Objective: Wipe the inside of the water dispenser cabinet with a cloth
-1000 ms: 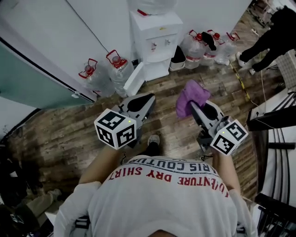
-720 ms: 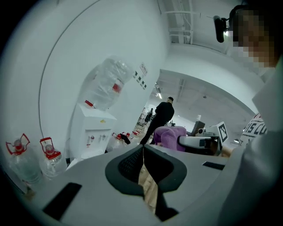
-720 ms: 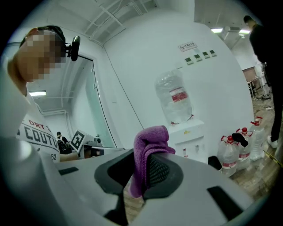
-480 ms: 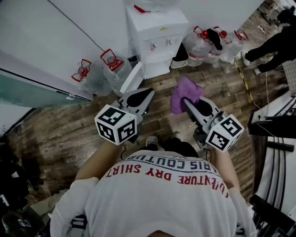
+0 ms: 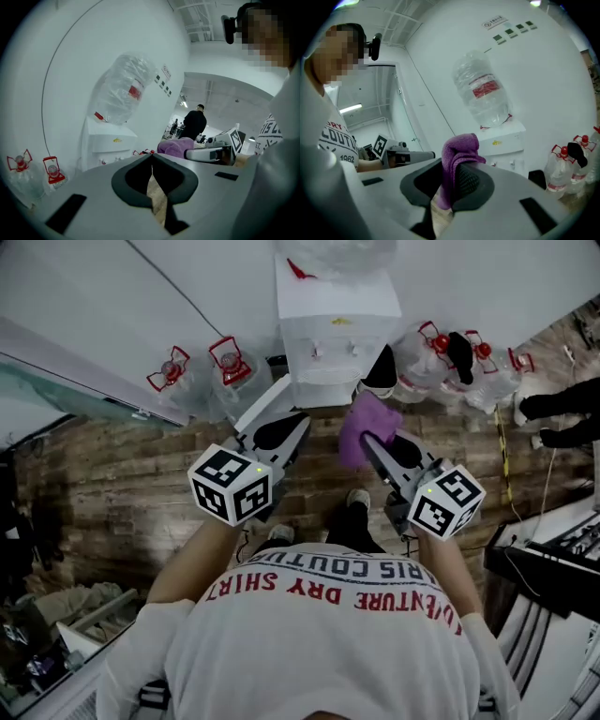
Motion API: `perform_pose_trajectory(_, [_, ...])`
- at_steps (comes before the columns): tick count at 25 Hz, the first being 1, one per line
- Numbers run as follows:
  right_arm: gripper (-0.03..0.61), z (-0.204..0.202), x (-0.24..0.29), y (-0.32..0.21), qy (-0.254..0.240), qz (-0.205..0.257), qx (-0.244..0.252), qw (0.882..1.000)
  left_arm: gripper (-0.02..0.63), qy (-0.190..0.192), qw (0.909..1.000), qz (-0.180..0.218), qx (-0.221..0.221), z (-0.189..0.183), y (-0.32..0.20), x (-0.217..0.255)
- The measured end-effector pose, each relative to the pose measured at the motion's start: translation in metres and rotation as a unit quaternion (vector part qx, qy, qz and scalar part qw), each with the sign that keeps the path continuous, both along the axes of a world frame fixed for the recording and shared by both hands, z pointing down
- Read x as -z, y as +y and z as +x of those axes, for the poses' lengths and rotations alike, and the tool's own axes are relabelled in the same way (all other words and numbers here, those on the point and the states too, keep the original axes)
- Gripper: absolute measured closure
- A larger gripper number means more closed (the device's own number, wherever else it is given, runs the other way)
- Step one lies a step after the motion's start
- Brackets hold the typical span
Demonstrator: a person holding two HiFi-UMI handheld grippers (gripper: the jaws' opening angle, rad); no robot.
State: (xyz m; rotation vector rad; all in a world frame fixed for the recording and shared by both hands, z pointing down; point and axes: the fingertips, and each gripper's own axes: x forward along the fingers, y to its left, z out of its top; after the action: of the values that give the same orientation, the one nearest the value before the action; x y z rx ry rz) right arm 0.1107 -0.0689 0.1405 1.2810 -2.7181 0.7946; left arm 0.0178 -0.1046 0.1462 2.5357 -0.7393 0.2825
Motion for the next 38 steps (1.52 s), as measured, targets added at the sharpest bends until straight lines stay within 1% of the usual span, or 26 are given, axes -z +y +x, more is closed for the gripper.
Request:
perform_pose_trajectory(5, [0.515,0.029,-0.019,-0.040,0.013,0.004,0.065,0.998,0.586,-0.016,0.9983,0.015,0.055,0.030,-0.026,-0.012])
perform_pose_trajectory(9, [0.515,0.039,-0.049,-0.064,0.036,0.002,0.093,0.995,0.586,-0.026,0.9962,0.028,0.078,0.047,-0.042,-0.030])
perform_pose_trajectory(12, [0.515,0.037,-0.073,-0.073,0.042,-0.009,0.107,0.993,0.586,-0.034,0.9939,0.014,0.104,0.042,-0.045,-0.052])
perform_pose_trajectory(17, [0.515,0.028,-0.117,-0.091,0.046,-0.019,0.102,0.994,0.586,-0.038,0.9909,-0.019,0.128,0.021,-0.060,-0.102])
perform_pose_trajectory(20, [0.515,0.018,-0.149,-0.097,0.049,-0.027,0.097,0.994,0.586,-0.034,0.9898,-0.026,0.136,0.008,-0.070,-0.131])
perform_pose_trajectory(22, [0.515,0.011,-0.173,-0.099,0.053,-0.027,0.096,0.994,0.586,-0.034,0.9901,-0.023,0.134,0.001,-0.076,-0.153])
perform_pose_trajectory(24, [0.515,0.005,-0.200,-0.105,0.058,-0.022,0.101,0.993,0.586,-0.035,0.9905,-0.015,0.132,-0.006,-0.084,-0.178])
perform_pose_trajectory(27, [0.515,-0.004,-0.248,-0.119,0.070,-0.012,0.104,0.992,0.586,-0.025,0.9894,-0.008,0.143,-0.020,-0.098,-0.224])
perform_pose_trajectory(30, [0.515,-0.011,-0.302,-0.130,0.077,-0.001,0.102,0.992,0.586,-0.025,0.9877,-0.001,0.154,-0.032,-0.109,-0.279])
perform_pose_trajectory(34, [0.515,-0.026,-0.381,-0.140,0.088,0.016,0.115,0.989,0.586,-0.023,0.9854,-0.005,0.169,-0.047,-0.117,-0.356])
perform_pose_trajectory(38, [0.515,-0.031,-0.459,-0.157,0.107,0.019,0.115,0.987,0.586,-0.016,0.9869,-0.002,0.161,-0.051,-0.129,-0.426])
